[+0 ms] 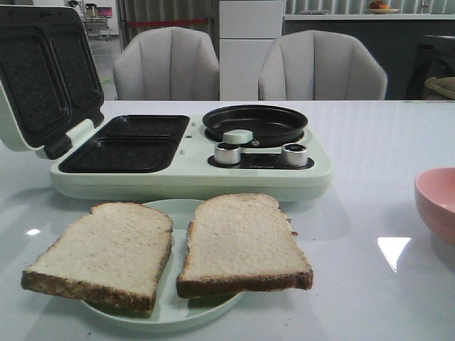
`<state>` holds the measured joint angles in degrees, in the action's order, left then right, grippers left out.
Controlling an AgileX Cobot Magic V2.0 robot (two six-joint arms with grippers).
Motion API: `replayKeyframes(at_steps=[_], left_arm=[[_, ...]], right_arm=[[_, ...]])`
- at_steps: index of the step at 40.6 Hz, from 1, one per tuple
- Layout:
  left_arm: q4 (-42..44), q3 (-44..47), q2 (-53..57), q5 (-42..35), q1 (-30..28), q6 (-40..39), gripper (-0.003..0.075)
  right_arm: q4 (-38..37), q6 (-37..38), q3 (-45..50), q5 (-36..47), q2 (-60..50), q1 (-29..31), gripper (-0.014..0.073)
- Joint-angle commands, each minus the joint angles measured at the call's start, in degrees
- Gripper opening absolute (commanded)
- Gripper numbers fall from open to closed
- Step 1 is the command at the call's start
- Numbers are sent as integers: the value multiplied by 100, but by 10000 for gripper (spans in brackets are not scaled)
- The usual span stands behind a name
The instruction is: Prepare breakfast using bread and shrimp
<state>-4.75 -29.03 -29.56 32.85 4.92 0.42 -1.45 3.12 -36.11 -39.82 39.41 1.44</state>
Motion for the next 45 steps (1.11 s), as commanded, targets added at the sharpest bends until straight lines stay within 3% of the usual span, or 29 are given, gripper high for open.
replayKeyframes(at_steps=[1, 4, 11, 19, 27, 37, 45], left_arm=[[-83, -155, -139, -403, 20, -42, 516], [-83, -155, -194, -338, 20, -42, 589], [-325, -155, -310, -257, 242, 578, 538], [-325, -155, -661, -291, 1328, 1557, 475], [-31, -155, -1365, -304, 2650, 2501, 475], [1382, -155, -2536, -530, 4047, 2349, 475], [3889, -155, -3492, -539, 4637, 248, 475]], right_arm=[[-45, -1, -153, 361, 112, -14, 458], [-45, -1, -153, 391, 156, -14, 545], [-40, -1, -153, 373, 156, -14, 556], [-40, -1, -153, 373, 141, -14, 556], [-40, -1, -153, 373, 141, -14, 556], [-40, -1, -153, 373, 141, -14, 556], [-40, -1, -153, 373, 141, -14, 556]])
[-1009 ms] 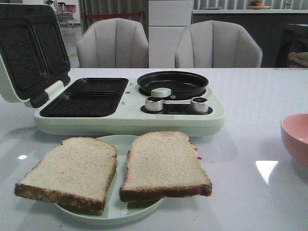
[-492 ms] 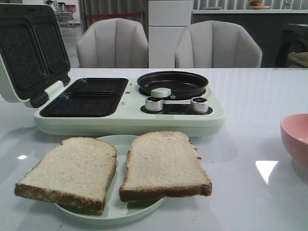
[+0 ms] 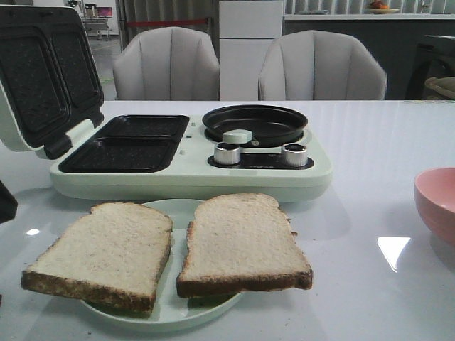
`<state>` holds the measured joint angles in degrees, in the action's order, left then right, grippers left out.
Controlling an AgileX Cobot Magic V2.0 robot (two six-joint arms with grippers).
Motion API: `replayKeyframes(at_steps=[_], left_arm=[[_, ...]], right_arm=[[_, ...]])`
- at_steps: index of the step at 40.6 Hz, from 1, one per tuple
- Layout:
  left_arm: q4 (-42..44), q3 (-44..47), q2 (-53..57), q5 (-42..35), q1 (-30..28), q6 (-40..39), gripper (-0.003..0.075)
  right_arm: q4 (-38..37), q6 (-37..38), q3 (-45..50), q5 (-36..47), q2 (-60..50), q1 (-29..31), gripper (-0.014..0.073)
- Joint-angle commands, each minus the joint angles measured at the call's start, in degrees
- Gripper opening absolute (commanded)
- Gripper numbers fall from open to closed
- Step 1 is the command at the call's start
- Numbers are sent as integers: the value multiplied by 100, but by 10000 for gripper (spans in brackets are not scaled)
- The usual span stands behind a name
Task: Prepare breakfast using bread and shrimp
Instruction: 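Reach the left gripper down and grasp the bread slice nearest it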
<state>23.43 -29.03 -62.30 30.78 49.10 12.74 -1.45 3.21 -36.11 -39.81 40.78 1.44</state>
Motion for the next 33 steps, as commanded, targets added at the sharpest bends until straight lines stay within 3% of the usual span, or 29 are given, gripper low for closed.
replayKeyframes(at_steps=[1, 14, 33], left_arm=[[1423, -155, -329, -332, 283, -1274, 475], [4395, -155, -1434, 215, 799, -3714, 456], [5113, -155, -2198, 224, 799, -3992, 442]], right_arm=[[-40, -10, -153, 372, 4, -14, 556], [-40, -10, -153, 372, 4, -14, 556], [-40, -10, -153, 372, 4, -14, 556]])
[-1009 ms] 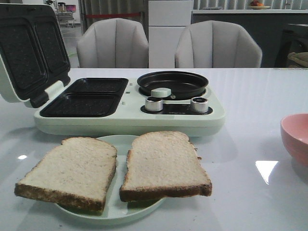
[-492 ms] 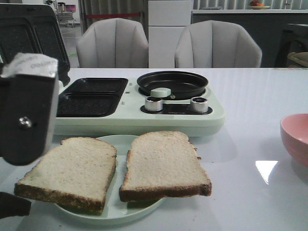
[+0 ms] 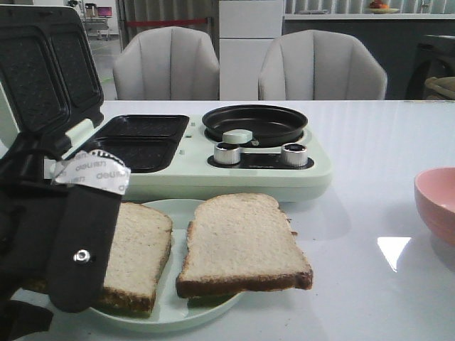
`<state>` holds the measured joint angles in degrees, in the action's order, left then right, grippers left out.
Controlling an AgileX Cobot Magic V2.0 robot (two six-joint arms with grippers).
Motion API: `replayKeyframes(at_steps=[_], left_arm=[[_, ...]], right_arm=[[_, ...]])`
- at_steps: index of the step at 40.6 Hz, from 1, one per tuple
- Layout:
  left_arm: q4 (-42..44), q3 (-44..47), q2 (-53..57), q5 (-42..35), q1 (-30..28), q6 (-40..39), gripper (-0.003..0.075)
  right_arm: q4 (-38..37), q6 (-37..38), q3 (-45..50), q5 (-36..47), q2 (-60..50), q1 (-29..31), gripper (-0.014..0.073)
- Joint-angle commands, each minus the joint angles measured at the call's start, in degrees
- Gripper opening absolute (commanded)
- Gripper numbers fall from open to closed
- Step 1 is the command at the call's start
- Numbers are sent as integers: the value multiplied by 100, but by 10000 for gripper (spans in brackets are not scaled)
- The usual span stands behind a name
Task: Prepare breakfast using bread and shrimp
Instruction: 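Reach the left gripper down and grasp the bread slice nearest it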
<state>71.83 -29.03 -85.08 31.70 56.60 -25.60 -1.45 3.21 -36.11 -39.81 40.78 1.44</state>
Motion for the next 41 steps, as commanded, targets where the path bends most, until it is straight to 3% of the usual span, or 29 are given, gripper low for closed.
replayKeyframes(at_steps=[1, 8, 27, 41], left_arm=[[313, -155, 59, 132, 49, -204, 429], [696, -155, 43, 200, 49, -749, 323], [535, -155, 58, 475, 53, -799, 99], [576, -168, 995, 1444, 573, -799, 99]], right_arm=[[-40, -10, -153, 372, 4, -14, 556], [-40, -10, -153, 372, 4, -14, 556], [-40, -10, -153, 372, 4, -14, 556], [-40, -10, -153, 372, 4, -14, 556]])
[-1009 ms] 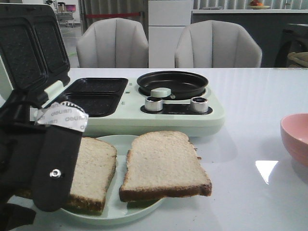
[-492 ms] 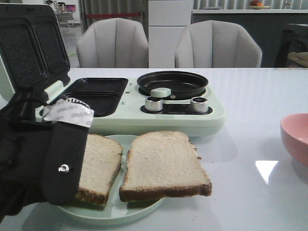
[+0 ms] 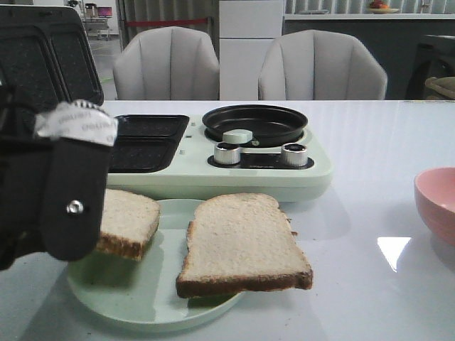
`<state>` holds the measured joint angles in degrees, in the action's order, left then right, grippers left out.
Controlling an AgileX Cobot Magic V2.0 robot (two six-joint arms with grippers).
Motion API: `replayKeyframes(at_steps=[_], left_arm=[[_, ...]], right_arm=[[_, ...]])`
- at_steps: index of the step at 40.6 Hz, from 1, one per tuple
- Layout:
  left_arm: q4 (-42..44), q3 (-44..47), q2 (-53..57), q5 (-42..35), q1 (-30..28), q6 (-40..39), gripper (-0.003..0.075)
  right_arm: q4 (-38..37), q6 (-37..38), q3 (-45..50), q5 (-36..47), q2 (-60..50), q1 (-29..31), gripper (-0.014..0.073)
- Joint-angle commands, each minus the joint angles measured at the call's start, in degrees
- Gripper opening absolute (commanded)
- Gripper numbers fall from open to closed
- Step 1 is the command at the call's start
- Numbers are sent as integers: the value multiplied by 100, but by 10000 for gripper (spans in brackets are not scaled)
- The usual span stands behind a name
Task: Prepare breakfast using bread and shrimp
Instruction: 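Reach the left gripper down and grasp the bread slice nearest it, then lift the bread with the left gripper and lay it on the press plate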
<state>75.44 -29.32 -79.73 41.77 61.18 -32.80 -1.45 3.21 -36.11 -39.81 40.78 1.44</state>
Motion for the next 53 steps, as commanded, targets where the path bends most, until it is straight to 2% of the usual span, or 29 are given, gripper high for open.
replayKeyframes(at_steps=[1, 12, 22, 29, 41, 53], left_arm=[[258, -140, 603, 467, 145, -80, 99], [881, -322, 1877, 714, 154, -80, 99], [1378, -1076, 1995, 530, -230, -82, 99], [1471, -1652, 1638, -157, -934, -82, 98], [1683, -2485, 396, -1633, -2309, -82, 99], [1683, -3422, -1215, -1700, -3084, -82, 99]], right_arm=[[-40, -10, -153, 372, 4, -14, 556], [-40, -10, -153, 372, 4, -14, 556], [-40, -10, -153, 372, 4, -14, 556], [-40, -10, -153, 369, 3, -14, 556], [-40, -10, -153, 369, 3, -14, 556], [-40, -10, -153, 369, 3, -14, 556]])
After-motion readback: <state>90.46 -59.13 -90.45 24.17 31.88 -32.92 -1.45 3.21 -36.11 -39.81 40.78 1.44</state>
